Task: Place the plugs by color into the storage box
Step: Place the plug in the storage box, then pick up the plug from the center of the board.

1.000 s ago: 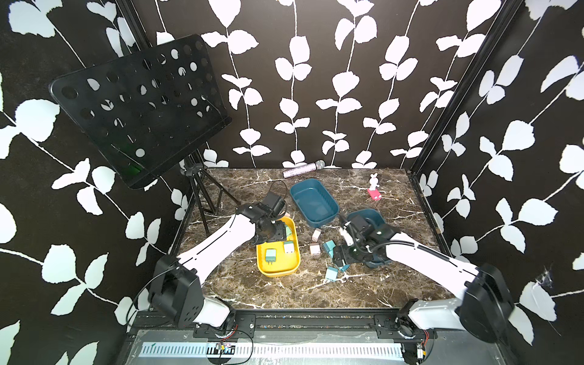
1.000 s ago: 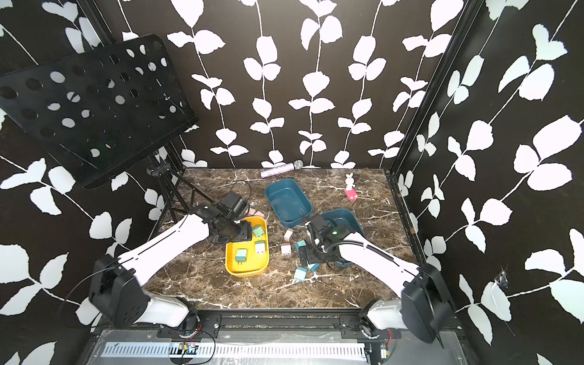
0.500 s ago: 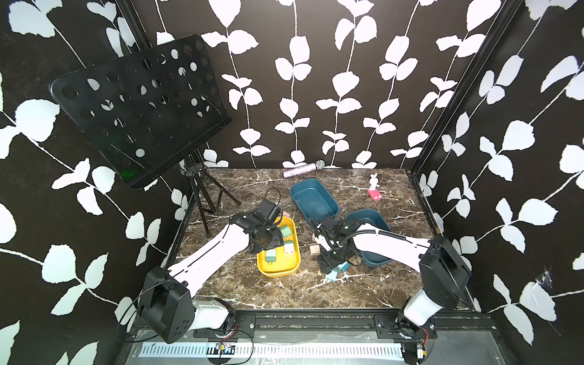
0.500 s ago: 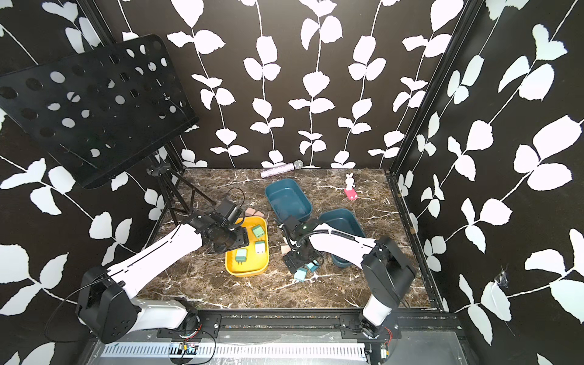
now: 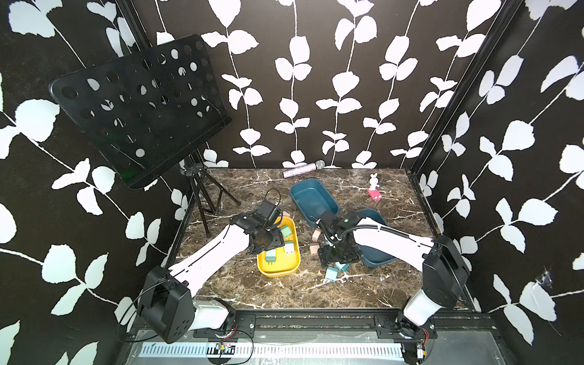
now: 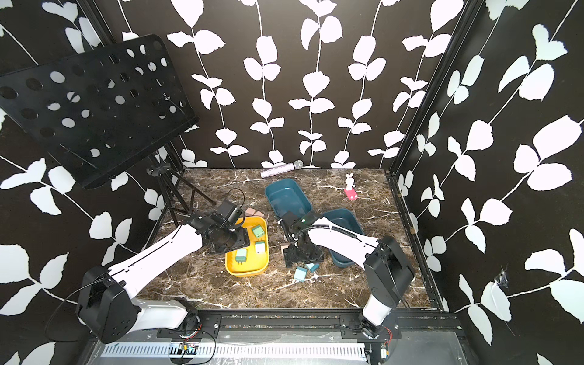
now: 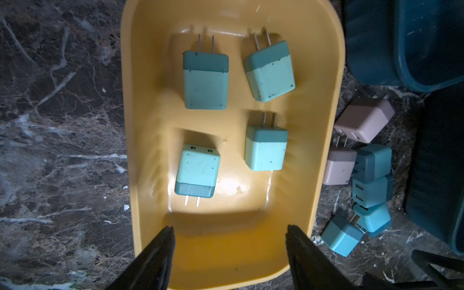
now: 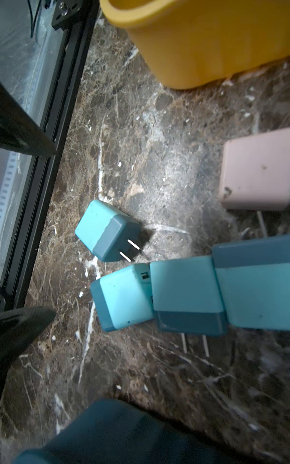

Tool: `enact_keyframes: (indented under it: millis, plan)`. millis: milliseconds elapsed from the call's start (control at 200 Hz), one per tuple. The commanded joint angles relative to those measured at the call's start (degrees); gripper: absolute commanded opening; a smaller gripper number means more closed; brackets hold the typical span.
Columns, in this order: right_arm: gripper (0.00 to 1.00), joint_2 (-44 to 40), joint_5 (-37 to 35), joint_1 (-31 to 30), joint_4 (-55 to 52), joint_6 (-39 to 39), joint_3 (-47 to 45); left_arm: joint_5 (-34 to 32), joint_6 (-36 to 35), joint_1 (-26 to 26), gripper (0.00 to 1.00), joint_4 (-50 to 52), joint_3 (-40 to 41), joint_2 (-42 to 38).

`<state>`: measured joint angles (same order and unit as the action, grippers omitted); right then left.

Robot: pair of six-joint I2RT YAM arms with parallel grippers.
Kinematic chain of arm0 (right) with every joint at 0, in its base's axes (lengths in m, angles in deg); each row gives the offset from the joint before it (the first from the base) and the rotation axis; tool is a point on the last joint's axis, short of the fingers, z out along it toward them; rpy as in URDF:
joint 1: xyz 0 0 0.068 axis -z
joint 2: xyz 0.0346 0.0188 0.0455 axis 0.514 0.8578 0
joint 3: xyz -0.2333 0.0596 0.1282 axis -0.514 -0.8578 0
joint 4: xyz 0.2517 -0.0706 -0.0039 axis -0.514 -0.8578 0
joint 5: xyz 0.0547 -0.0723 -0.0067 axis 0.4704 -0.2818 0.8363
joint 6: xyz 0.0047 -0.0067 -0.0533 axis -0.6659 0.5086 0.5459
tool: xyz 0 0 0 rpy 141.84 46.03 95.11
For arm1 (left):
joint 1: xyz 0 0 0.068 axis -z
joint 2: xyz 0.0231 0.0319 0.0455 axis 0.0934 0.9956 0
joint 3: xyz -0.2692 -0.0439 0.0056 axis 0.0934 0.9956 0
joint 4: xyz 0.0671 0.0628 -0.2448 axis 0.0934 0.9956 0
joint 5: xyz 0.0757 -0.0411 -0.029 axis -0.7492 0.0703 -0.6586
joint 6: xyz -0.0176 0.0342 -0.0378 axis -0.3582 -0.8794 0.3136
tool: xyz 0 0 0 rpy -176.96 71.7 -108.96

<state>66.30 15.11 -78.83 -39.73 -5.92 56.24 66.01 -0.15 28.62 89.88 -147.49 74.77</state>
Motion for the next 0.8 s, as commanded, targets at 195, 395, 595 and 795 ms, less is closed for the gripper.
enact_keyframes:
  millis: [195, 395, 595, 795]
  plan:
    - [0.89, 1.0, -0.2, 1.8, 8.1, -8.5, -6.4, 1.7, -2.8, -0.1, 0.72, -0.9, 0.6, 0.9]
    - [0.86, 1.0, 3.0, 1.4, 9.8, -8.4, -6.5, 2.1, -3.8, -0.2, 0.71, -0.9, 0.4, 1.2]
    - [0.82, 0.4, 7.3, -0.4, 12.7, -14.8, -7.7, 2.4, -3.9, -0.2, 0.71, -1.8, 1.3, 1.2]
    - [0.79, 1.2, 9.3, -0.7, 16.8, -18.7, -10.8, 3.4, -3.5, -0.2, 0.71, -4.0, 2.7, 2.1]
